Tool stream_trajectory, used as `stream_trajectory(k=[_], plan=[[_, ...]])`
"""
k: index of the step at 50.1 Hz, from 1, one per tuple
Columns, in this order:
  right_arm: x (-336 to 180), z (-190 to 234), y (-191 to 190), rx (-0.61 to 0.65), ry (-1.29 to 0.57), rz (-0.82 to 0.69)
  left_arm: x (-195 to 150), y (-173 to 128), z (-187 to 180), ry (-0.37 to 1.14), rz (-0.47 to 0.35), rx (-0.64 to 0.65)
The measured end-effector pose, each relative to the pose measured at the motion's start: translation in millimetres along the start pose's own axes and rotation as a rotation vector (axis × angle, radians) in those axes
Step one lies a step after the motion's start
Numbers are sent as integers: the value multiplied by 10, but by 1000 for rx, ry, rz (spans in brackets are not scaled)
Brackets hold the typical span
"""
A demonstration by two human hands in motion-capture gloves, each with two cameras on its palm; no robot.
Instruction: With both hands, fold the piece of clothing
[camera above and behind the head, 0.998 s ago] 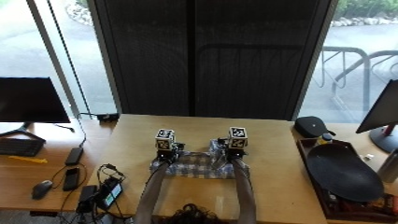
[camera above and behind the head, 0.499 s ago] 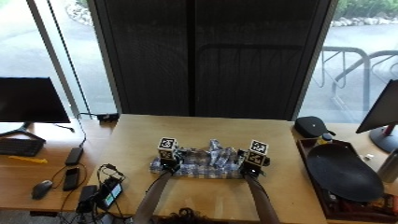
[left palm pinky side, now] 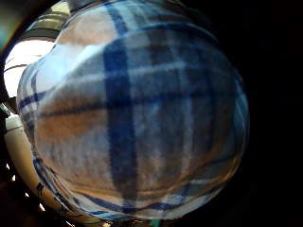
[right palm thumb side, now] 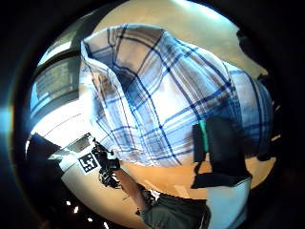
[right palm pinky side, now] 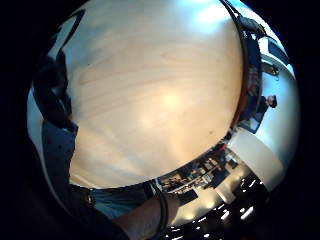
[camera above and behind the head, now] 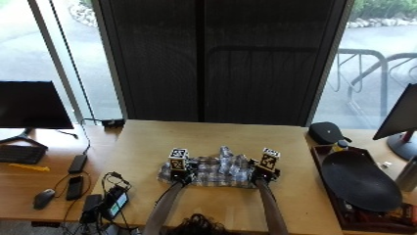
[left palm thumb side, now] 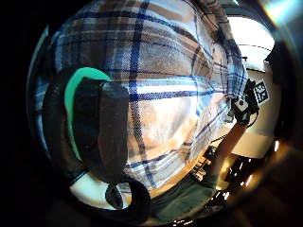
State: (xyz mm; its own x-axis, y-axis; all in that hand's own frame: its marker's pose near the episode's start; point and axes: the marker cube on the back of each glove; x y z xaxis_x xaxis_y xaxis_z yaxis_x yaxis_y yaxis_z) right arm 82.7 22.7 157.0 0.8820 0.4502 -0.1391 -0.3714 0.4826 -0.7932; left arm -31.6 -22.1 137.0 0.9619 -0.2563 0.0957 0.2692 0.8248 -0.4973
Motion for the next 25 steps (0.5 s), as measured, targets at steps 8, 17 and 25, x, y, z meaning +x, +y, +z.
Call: stream_trajectory(k=[8,17,25], plan=[[-165,-113,108,-111,-87,-193,-14,-64,5,-14,-1,45],[-579,-926,790,-330,-370,-690,-3,-61,13,-20,-14,16],[-1201,-1258,-198,274,-287,-242,12,-113,-15,-16,-10,61]])
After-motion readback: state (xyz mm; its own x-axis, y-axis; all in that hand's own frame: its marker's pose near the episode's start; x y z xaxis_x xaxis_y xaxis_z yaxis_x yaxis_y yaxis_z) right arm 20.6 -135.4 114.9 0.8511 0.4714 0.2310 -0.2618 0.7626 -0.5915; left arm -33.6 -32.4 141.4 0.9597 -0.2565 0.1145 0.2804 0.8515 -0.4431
